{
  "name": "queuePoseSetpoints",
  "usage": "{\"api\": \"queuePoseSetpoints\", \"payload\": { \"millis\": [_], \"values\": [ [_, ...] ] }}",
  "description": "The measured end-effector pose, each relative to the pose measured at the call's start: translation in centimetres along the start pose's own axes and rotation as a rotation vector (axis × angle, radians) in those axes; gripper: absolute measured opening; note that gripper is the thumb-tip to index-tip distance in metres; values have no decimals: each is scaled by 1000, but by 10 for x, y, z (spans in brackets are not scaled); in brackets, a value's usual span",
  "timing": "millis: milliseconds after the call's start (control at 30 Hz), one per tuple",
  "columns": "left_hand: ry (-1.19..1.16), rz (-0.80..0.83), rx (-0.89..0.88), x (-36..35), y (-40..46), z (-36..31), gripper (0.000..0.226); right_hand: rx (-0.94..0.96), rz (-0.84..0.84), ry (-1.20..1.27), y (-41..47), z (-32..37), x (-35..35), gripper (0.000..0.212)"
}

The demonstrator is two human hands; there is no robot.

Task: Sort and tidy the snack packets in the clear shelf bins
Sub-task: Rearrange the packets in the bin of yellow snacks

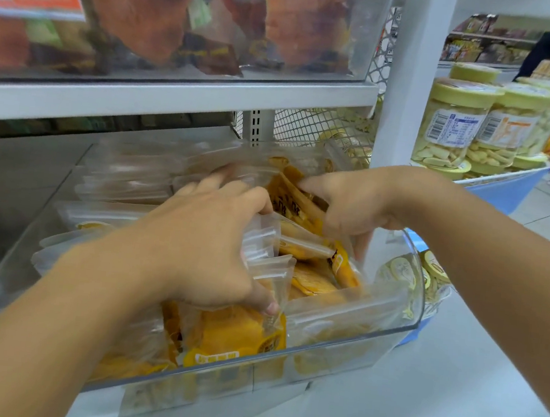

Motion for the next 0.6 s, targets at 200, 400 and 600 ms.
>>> {"api": "queuePoseSetpoints", "payload": {
  "millis": [200, 400, 600],
  "values": [
    [-26, 27, 44, 2, -2, -3, 102, 136, -746, -602, -3, 20, 18, 29],
    [-19, 35, 48, 4, -4, -6, 101, 170, -564, -736, 27, 43, 16, 30],
    [-49, 33, 54, 5, -6, -5, 102, 7, -487, -576, 37, 17, 28, 49]
  ]
}}
Point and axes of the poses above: each hand's wrist, its own y-axis towards the middle knuckle, its own x-axis out of the back of the hand, z = x × y, the point moved 2 cm from there along y, towards the middle knuckle, and after that the axes turned 3 degrees about x, right-handed, at the moved point
